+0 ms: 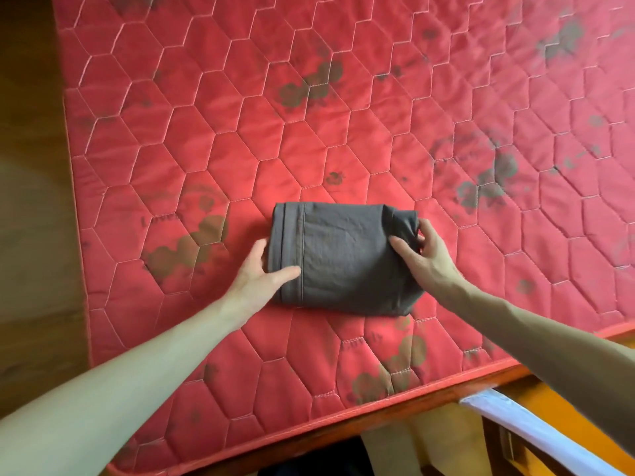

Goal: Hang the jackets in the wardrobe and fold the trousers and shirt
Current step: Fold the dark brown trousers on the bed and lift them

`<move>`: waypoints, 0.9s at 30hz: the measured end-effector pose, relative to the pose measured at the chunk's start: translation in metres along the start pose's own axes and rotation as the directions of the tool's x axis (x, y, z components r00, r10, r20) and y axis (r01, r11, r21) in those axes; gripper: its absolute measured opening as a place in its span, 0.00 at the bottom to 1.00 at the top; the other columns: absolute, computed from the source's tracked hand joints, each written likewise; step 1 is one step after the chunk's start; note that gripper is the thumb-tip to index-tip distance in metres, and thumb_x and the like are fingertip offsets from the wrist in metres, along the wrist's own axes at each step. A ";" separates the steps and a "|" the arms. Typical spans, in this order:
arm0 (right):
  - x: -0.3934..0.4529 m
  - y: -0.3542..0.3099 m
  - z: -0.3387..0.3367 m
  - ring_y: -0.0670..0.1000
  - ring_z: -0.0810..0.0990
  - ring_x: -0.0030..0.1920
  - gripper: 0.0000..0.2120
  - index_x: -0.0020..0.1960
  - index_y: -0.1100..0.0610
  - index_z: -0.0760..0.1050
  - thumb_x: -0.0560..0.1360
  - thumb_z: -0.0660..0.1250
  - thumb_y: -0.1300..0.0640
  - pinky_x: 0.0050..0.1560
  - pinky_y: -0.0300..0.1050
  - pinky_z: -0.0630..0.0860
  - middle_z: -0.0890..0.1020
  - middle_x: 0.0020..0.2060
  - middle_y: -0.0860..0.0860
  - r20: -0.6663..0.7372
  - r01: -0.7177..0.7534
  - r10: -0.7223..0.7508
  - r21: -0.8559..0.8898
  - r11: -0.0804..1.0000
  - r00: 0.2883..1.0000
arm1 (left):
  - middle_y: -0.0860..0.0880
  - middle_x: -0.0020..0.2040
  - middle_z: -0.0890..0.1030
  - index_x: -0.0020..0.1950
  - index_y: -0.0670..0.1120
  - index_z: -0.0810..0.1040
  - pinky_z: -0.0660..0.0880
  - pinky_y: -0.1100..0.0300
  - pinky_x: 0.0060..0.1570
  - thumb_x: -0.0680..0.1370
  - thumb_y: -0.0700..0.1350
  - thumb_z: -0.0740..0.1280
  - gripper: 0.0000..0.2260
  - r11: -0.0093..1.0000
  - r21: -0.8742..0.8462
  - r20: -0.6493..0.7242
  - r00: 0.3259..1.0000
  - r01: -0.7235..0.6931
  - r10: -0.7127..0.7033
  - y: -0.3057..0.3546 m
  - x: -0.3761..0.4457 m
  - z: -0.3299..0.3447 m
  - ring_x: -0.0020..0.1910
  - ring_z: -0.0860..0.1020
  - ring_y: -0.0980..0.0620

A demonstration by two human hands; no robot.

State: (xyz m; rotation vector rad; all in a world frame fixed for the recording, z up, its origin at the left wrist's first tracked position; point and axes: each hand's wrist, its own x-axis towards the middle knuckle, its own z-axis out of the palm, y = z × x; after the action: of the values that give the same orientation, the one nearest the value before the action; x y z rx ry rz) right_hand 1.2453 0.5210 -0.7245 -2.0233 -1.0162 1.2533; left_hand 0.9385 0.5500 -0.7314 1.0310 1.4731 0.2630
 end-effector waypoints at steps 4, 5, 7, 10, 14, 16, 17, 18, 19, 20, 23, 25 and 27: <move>0.008 0.013 0.016 0.64 0.80 0.54 0.13 0.59 0.54 0.65 0.83 0.63 0.47 0.52 0.56 0.74 0.81 0.49 0.56 -0.077 -0.073 0.055 -0.251 0.965 0.995 | 0.54 0.64 0.80 0.73 0.50 0.67 0.72 0.54 0.65 0.79 0.47 0.73 0.25 0.970 0.236 -0.044 0.996 -0.060 0.072 -0.001 0.009 0.006 0.64 0.78 0.50; 0.008 0.016 0.021 0.65 0.80 0.55 0.14 0.59 0.53 0.64 0.84 0.61 0.44 0.52 0.57 0.73 0.82 0.51 0.56 -0.101 -0.108 0.082 -0.288 0.951 0.992 | 0.53 0.64 0.80 0.72 0.49 0.68 0.73 0.51 0.66 0.80 0.49 0.72 0.23 0.960 0.276 -0.047 0.997 -0.053 0.069 0.000 0.012 0.005 0.65 0.78 0.47; 0.004 0.018 0.031 0.66 0.80 0.57 0.16 0.62 0.53 0.64 0.84 0.58 0.41 0.51 0.55 0.71 0.82 0.55 0.59 -0.173 -0.163 0.113 -0.310 0.937 0.978 | 0.49 0.66 0.80 0.69 0.47 0.68 0.73 0.45 0.66 0.81 0.52 0.69 0.20 0.932 0.362 -0.062 0.997 -0.028 0.054 0.001 0.015 0.007 0.66 0.78 0.43; -0.012 0.017 0.047 0.63 0.77 0.64 0.19 0.71 0.53 0.66 0.85 0.59 0.44 0.56 0.54 0.69 0.79 0.64 0.57 -0.344 -0.186 0.114 -0.185 0.965 0.932 | 0.44 0.67 0.74 0.67 0.44 0.67 0.73 0.42 0.61 0.83 0.55 0.65 0.19 0.868 0.495 -0.148 0.988 0.030 0.050 0.003 0.013 0.018 0.65 0.76 0.38; -0.037 0.012 0.069 0.63 0.72 0.67 0.21 0.77 0.56 0.68 0.85 0.62 0.52 0.68 0.56 0.66 0.74 0.68 0.60 -0.501 -0.189 0.103 -0.122 0.974 0.859 | 0.40 0.64 0.73 0.61 0.41 0.68 0.72 0.43 0.57 0.83 0.59 0.62 0.21 0.848 0.502 -0.307 0.952 0.171 -0.010 0.014 0.013 0.037 0.63 0.76 0.34; -0.041 0.007 0.082 0.63 0.71 0.70 0.24 0.79 0.56 0.64 0.86 0.60 0.50 0.71 0.56 0.64 0.73 0.69 0.61 -0.409 -0.209 0.171 -0.050 0.977 0.896 | 0.39 0.62 0.77 0.57 0.42 0.67 0.72 0.45 0.56 0.82 0.63 0.60 0.23 0.880 0.422 -0.309 0.947 0.218 -0.086 0.019 0.016 0.043 0.60 0.78 0.35; -0.040 0.005 0.086 0.63 0.71 0.70 0.25 0.80 0.56 0.63 0.86 0.60 0.47 0.71 0.56 0.64 0.73 0.70 0.61 -0.388 -0.228 0.201 -0.023 0.973 0.899 | 0.38 0.62 0.78 0.56 0.42 0.67 0.72 0.46 0.57 0.81 0.65 0.60 0.25 0.900 0.370 -0.300 0.946 0.231 -0.119 0.021 0.018 0.044 0.60 0.78 0.35; -0.038 0.004 0.087 0.63 0.72 0.69 0.25 0.79 0.55 0.64 0.85 0.59 0.44 0.70 0.56 0.66 0.74 0.69 0.60 -0.383 -0.249 0.231 0.002 0.969 0.894 | 0.38 0.63 0.79 0.57 0.42 0.68 0.72 0.46 0.58 0.80 0.66 0.61 0.26 0.917 0.321 -0.290 0.946 0.239 -0.145 0.020 0.021 0.044 0.61 0.78 0.35; -0.035 0.003 0.085 0.62 0.74 0.68 0.24 0.76 0.53 0.67 0.85 0.59 0.42 0.68 0.56 0.68 0.77 0.67 0.57 -0.382 -0.272 0.264 0.033 0.962 0.886 | 0.39 0.64 0.79 0.60 0.42 0.70 0.73 0.47 0.60 0.79 0.67 0.62 0.28 0.931 0.269 -0.283 0.944 0.245 -0.167 0.019 0.024 0.042 0.62 0.77 0.36; -0.032 0.003 0.080 0.60 0.77 0.64 0.22 0.70 0.52 0.71 0.84 0.59 0.39 0.64 0.55 0.71 0.80 0.62 0.55 -0.374 -0.293 0.298 0.072 0.953 0.878 | 0.40 0.65 0.79 0.63 0.41 0.73 0.73 0.48 0.63 0.78 0.68 0.64 0.31 0.946 0.208 -0.276 0.943 0.249 -0.188 0.017 0.027 0.039 0.63 0.77 0.37; -0.021 0.011 0.061 0.55 0.79 0.46 0.20 0.46 0.51 0.73 0.82 0.60 0.35 0.46 0.52 0.71 0.80 0.40 0.48 -0.329 -0.287 0.310 0.117 0.951 0.892 | 0.49 0.62 0.79 0.63 0.45 0.75 0.71 0.53 0.60 0.74 0.68 0.71 0.30 0.965 -0.005 -0.212 0.943 0.261 -0.256 0.007 0.033 0.030 0.59 0.76 0.46; -0.015 0.016 0.054 0.51 0.74 0.39 0.23 0.40 0.52 0.71 0.82 0.59 0.35 0.41 0.49 0.68 0.76 0.35 0.45 -0.251 -0.277 0.298 0.117 0.954 0.921 | 0.55 0.55 0.77 0.57 0.51 0.72 0.67 0.54 0.58 0.72 0.68 0.74 0.27 0.953 -0.086 -0.159 0.940 0.292 -0.302 -0.001 0.035 0.025 0.57 0.74 0.49; -0.012 0.018 0.051 0.49 0.75 0.41 0.25 0.42 0.55 0.75 0.83 0.58 0.36 0.44 0.48 0.70 0.76 0.37 0.46 -0.149 -0.306 0.327 0.143 0.941 0.933 | 0.61 0.49 0.74 0.50 0.54 0.71 0.67 0.54 0.58 0.71 0.67 0.76 0.23 0.947 -0.131 -0.124 0.943 0.294 -0.310 -0.007 0.036 0.024 0.54 0.74 0.52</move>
State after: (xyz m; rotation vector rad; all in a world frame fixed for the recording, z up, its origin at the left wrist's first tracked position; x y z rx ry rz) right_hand 1.2012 0.5041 -0.7543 -2.2173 -0.5351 1.2378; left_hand 0.9623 0.5616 -0.7660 0.6947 1.7042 0.1982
